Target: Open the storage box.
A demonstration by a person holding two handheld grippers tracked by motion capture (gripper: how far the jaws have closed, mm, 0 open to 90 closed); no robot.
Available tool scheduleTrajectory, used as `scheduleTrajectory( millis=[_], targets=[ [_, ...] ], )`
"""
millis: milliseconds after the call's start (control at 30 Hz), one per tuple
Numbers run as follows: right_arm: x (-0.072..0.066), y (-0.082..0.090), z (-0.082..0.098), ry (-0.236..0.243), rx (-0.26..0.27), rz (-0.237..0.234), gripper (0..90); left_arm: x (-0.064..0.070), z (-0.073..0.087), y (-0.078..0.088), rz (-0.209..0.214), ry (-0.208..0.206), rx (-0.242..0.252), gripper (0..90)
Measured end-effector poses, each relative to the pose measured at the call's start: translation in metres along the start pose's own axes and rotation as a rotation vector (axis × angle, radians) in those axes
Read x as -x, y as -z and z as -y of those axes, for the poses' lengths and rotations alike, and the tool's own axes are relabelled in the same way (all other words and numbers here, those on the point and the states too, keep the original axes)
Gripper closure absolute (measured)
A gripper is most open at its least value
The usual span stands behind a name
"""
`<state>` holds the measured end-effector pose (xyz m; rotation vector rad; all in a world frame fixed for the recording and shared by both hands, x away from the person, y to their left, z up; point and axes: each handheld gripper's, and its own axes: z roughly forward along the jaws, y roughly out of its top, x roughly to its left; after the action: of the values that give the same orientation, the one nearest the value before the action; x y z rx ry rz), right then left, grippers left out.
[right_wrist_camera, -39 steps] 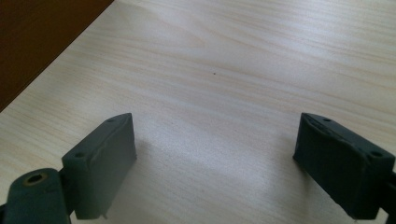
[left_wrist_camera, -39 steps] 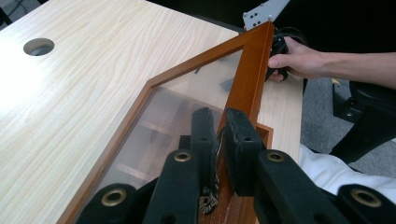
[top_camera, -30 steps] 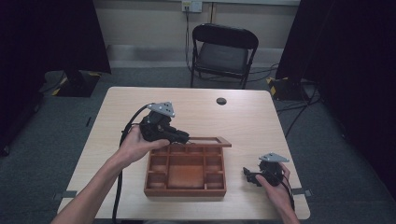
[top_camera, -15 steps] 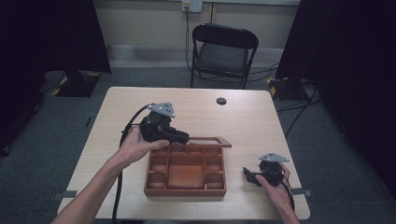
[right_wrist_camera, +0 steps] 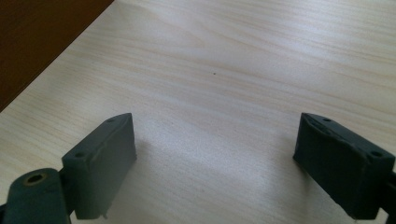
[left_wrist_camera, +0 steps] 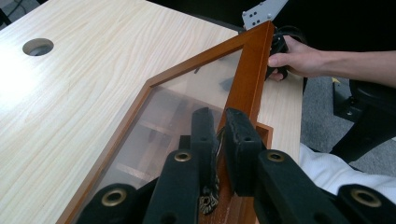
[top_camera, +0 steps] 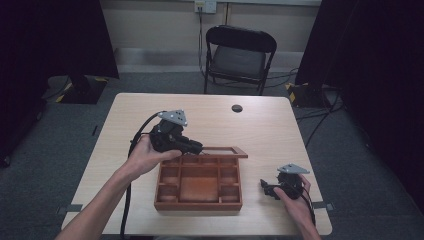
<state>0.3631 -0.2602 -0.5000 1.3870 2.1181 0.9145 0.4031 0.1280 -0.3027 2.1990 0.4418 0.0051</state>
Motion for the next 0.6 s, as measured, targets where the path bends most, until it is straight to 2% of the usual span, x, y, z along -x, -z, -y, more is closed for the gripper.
scheduleTrajectory(
  millis=[600],
  targets=[
    [0.0001,-0.0001,-0.0001,0.001,0.0,0.0,11.7,0.0006,-0.0005,-0.0003,-0.007,-0.005,-0.006,82.6]
  ],
)
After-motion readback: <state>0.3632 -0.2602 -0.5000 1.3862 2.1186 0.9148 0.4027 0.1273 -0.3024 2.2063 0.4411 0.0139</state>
